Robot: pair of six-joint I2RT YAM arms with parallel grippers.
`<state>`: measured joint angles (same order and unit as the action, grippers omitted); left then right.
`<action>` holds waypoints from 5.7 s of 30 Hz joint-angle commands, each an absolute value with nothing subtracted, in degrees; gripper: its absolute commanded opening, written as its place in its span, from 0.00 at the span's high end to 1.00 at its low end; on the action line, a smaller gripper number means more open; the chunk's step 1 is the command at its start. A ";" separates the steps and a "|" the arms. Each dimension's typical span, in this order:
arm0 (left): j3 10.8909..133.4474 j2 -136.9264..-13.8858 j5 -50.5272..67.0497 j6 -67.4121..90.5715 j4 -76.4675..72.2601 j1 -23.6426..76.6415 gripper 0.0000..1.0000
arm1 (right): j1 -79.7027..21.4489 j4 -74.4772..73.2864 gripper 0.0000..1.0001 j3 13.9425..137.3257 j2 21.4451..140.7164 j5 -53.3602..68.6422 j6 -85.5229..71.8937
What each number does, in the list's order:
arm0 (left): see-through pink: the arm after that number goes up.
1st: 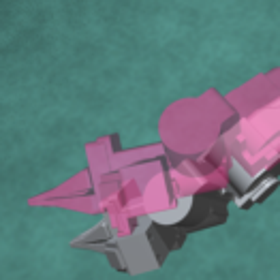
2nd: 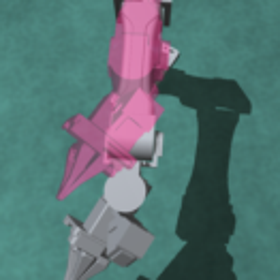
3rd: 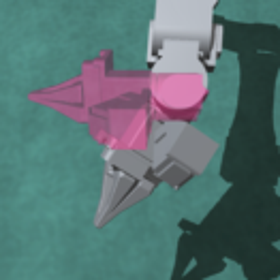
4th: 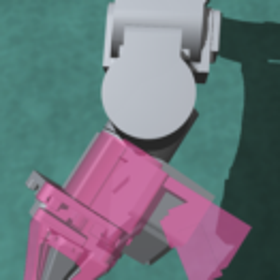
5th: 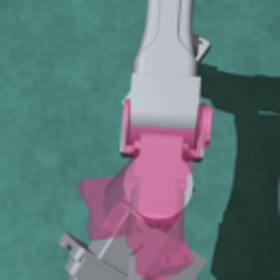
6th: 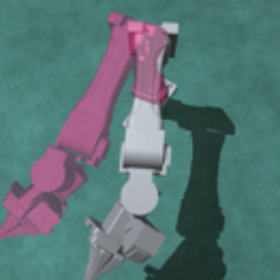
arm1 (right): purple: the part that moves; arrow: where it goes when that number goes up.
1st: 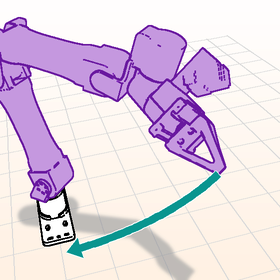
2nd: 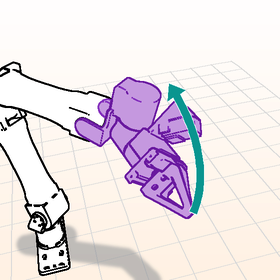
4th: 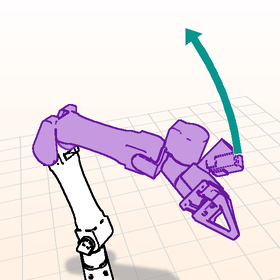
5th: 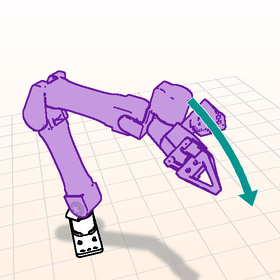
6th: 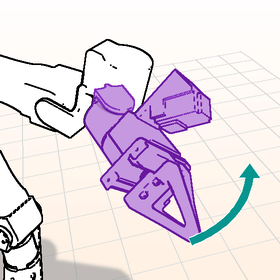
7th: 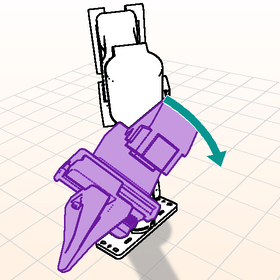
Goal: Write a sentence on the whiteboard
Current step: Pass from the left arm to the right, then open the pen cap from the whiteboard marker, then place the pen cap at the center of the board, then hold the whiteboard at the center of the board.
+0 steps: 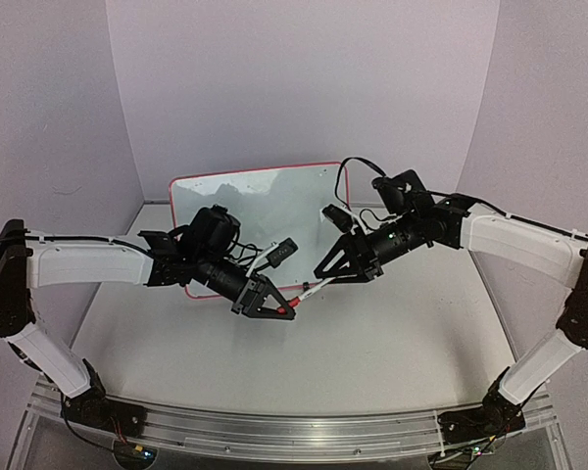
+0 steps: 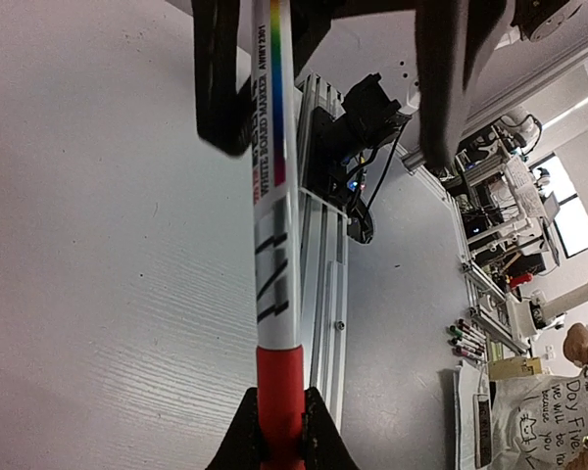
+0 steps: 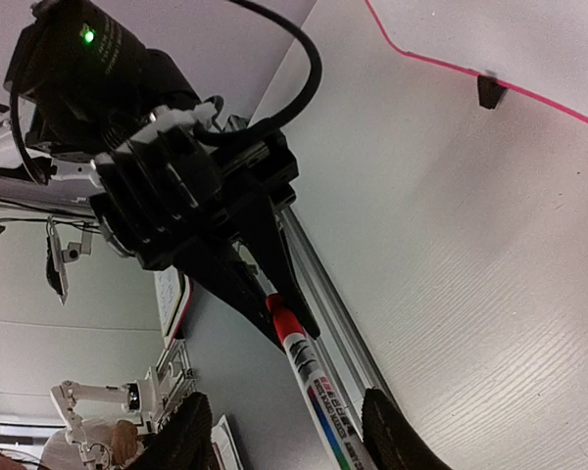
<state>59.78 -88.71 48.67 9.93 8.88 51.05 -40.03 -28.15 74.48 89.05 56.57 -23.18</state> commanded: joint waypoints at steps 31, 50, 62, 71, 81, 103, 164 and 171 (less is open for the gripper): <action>58.76 -83.46 53.72 8.62 5.80 51.05 1.00 | -36.70 -13.36 1.00 68.89 85.84 66.90 -26.79; 54.84 -75.37 44.82 6.89 14.09 49.88 1.00 | -28.06 -17.38 1.00 65.33 78.05 66.78 -24.60; 50.14 -81.14 6.81 14.95 19.53 54.55 1.00 | -27.69 -19.44 1.00 62.60 69.88 38.69 -24.99; 56.29 -91.85 7.17 15.49 18.61 55.20 1.00 | -27.70 -20.04 1.00 59.42 66.40 29.69 -25.75; 63.20 -101.39 7.11 14.85 20.40 57.58 0.94 | -27.69 -19.97 1.00 56.25 64.61 27.86 -25.73; 63.66 -96.08 0.68 16.48 25.34 57.45 0.27 | -27.81 -19.82 1.00 55.95 64.84 26.89 -25.63; 60.86 -83.88 10.52 13.72 14.16 22.38 0.13 | -39.91 -12.30 1.00 58.90 70.93 15.34 -27.96; 64.16 -86.20 5.55 13.32 15.90 27.11 0.13 | -39.93 -12.30 1.00 58.41 70.60 15.04 -27.94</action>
<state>60.20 -84.52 5.39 13.54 16.53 23.06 -39.57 -13.76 57.89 71.90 16.09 -27.70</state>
